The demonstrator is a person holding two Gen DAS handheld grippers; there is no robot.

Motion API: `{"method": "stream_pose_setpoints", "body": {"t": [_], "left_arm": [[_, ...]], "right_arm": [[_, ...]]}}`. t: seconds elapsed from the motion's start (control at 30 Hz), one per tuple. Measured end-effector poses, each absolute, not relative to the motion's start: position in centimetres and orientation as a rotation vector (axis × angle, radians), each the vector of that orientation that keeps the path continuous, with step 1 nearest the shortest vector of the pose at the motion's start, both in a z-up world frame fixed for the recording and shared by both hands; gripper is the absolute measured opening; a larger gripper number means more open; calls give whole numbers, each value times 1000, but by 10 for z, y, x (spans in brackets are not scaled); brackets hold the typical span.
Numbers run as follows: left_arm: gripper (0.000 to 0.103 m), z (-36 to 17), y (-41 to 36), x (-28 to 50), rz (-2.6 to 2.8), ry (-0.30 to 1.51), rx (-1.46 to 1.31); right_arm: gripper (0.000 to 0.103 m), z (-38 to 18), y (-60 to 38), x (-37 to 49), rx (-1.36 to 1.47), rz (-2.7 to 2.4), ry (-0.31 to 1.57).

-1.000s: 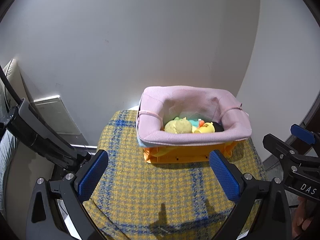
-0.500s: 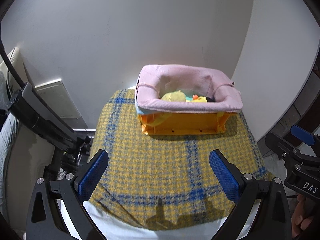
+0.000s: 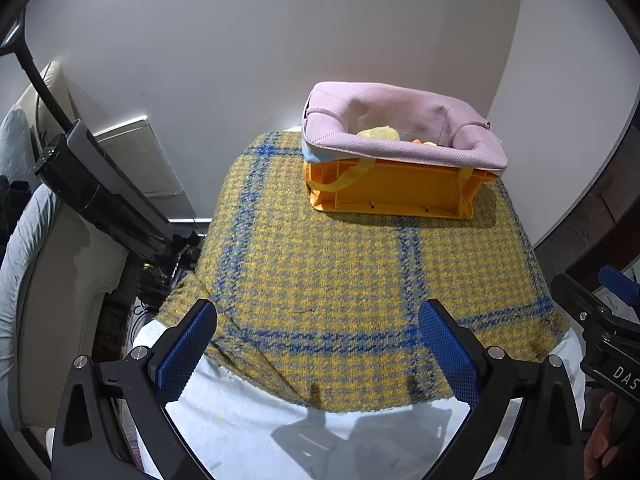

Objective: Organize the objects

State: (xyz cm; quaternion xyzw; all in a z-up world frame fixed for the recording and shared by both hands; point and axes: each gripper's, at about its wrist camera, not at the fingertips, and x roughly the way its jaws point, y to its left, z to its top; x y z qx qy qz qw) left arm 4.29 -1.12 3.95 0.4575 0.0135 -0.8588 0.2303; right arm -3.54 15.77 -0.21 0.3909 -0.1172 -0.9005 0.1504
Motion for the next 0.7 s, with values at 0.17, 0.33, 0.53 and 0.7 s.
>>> {"method": "stream_pose_setpoints", "body": {"t": [0.17,0.33,0.53,0.7], "left_arm": [[103,27,-13,48,-2342,56,1302],[103,18,-12,53,-2326,56,1339],[103,15,-14,54,-2311,71,1352],[103,17,-13,54,-2315,63,1346]], "right_arm": [[96,-9,156,-26,1143,-2586,-349],[96,-18,154,-22,1176,-2565,-347],[96,-22,152,-18,1185,-2559,-343],[96,-22,153,-18,1182,-2565,-341]]}}
